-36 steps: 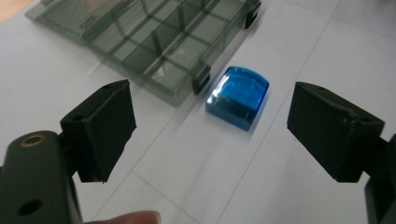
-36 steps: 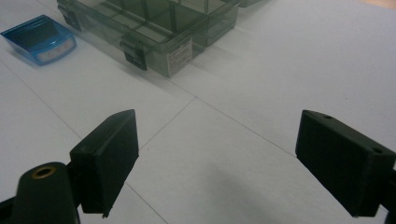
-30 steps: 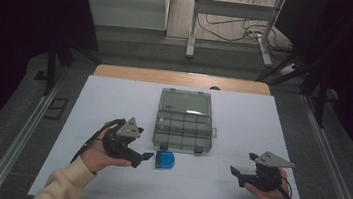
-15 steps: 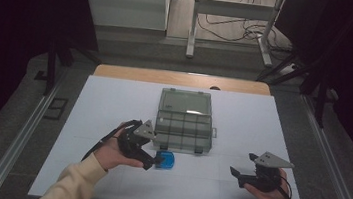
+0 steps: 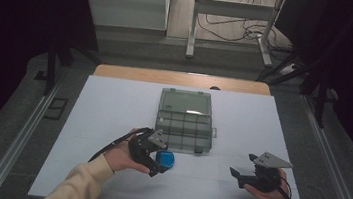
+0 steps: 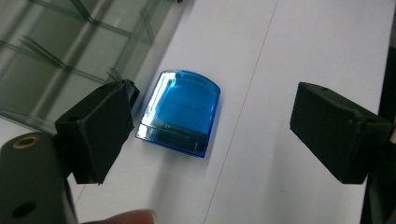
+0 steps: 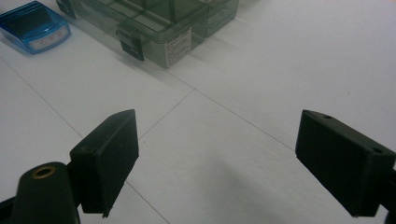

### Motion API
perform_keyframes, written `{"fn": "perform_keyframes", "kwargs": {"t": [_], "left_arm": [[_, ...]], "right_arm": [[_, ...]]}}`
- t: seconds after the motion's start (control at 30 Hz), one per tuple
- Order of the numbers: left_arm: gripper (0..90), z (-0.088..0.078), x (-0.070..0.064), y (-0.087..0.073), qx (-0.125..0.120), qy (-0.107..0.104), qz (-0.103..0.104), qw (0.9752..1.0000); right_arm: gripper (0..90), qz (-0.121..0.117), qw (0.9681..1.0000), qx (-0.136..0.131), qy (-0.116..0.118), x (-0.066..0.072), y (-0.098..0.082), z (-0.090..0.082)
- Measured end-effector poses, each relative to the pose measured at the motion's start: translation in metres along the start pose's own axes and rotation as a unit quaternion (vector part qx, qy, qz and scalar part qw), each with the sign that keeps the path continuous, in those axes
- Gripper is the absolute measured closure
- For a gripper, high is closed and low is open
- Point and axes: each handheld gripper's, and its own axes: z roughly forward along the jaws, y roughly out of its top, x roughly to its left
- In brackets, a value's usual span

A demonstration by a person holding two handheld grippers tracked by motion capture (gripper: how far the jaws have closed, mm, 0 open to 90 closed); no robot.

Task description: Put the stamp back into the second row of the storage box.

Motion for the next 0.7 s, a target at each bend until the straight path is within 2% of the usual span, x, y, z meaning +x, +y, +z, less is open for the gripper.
{"fn": "perform_keyframes", "kwargs": {"t": [0.33,0.7], "left_arm": [[13.3,0.021,0.003,0.0,0.041,-0.007,0.008,0.9991],[13.2,0.031,0.008,0.001,0.054,-0.001,0.008,0.9985]], "right_arm": [[13.6,-0.001,1.0,0.002,0.001,0.0,0.0,0.001],[13.6,-0.004,1.0,0.005,0.001,0.001,0.0,0.001]]}}
